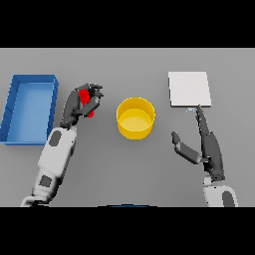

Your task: Pick up the red beaker and tilt it to pour out 1 green nut into yellow bowl. Pick up the yellow bowl and place it on the metallic measuring scale.

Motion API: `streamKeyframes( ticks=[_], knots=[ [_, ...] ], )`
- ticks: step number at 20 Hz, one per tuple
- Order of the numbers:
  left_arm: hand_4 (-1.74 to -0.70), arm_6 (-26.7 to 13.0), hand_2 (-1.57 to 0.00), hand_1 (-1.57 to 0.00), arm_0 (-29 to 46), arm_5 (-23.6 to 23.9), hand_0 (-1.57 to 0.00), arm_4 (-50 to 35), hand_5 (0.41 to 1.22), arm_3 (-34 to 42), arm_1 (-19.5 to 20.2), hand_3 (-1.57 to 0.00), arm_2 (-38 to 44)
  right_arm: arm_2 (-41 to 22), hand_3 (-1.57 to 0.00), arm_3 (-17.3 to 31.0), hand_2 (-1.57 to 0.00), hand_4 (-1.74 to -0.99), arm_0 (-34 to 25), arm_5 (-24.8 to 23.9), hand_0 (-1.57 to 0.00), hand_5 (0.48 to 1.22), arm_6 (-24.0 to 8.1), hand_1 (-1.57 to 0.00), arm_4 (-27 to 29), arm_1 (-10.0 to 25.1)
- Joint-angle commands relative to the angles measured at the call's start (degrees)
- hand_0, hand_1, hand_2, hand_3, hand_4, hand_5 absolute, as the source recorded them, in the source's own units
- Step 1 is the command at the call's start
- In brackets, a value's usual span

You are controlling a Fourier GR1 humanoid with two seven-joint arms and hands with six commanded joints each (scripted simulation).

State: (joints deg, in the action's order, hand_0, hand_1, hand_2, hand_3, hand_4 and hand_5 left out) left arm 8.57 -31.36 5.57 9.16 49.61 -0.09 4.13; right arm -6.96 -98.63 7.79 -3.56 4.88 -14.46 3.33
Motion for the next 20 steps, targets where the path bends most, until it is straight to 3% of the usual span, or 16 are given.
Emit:
streamKeyframes(
  ticks=[1, 3, 6, 10, 12, 15, 18, 20],
  knots=[
    [-1.57, 0.71, -1.03, -1.01, -0.43, -0.39, -0.99, 0.51, 1.042, -0.66, 0.17, -0.93, -0.30, 0.43, 0.00, 0.09, 0.00, -1.254, -0.61, 0.05, 0.00, 0.645, -0.58, 0.00, 0.41, 0.19],
    [-1.57, 2.58, -1.23, -1.21, -0.84, -0.65, -1.20, 1.16, 1.106, -1.72, 0.52, -1.09, -1.17, 0.06, 0.00, 0.31, 0.00, -1.250, -0.20, -0.17, 0.00, 0.643, -0.25, 0.00, 0.07, -0.21],
    [-1.51, 1.12, -1.40, -1.39, -0.28, -0.39, -1.38, 1.62, 1.162, -0.57, -0.62, -1.33, -1.56, 0.27, 0.00, 0.21, 0.00, -1.257, -0.19, -0.23, 0.00, 0.645, -0.03, 0.00, 0.37, -0.33],
    [-1.64, 1.97, -1.50, -1.50, -0.16, 1.42, -1.49, -0.85, 1.132, 1.12, -1.16, -1.47, -0.65, 0.54, 0.00, -0.29, 0.00, -1.262, -0.21, -0.17, 0.00, 0.646, 0.24, 0.00, 0.79, -0.17],
    [-1.68, 1.70, -1.52, -1.52, -0.20, 2.42, -1.52, -2.07, 1.122, 2.99, -1.13, -1.51, -0.30, 0.04, 0.00, 0.57, 0.00, -1.258, -0.26, -0.49, 0.00, 0.646, -0.27, 0.00, -0.24, -0.40],
    [-1.71, 1.05, -1.55, -1.55, 0.69, 2.86, -1.55, -1.15, 1.114, 7.21, 0.30, -1.54, -2.48, -0.20, 0.00, -0.42, 0.00, -1.263, 0.90, -0.26, 0.00, 0.652, 1.47, 0.00, -0.31, -0.12],
    [-1.72, -3.20, -1.56, -1.56, -0.63, 2.03, -1.56, 2.44, 1.117, 10.46, 2.72, -1.55, -6.83, 0.30, 0.00, 0.40, 0.00, -1.261, -0.27, -0.01, 0.00, 0.661, 0.71, 0.00, -0.10, 0.43],
    [-1.73, -8.48, -1.56, -1.56, -1.90, 0.49, -1.56, 6.17, 1.124, 12.46, 5.40, -1.56, -10.74, -0.21, 0.00, -0.35, 0.00, -1.253, 0.70, -0.09, 0.00, 0.666, 1.29, 0.00, -0.74, 0.40]
  ],
)
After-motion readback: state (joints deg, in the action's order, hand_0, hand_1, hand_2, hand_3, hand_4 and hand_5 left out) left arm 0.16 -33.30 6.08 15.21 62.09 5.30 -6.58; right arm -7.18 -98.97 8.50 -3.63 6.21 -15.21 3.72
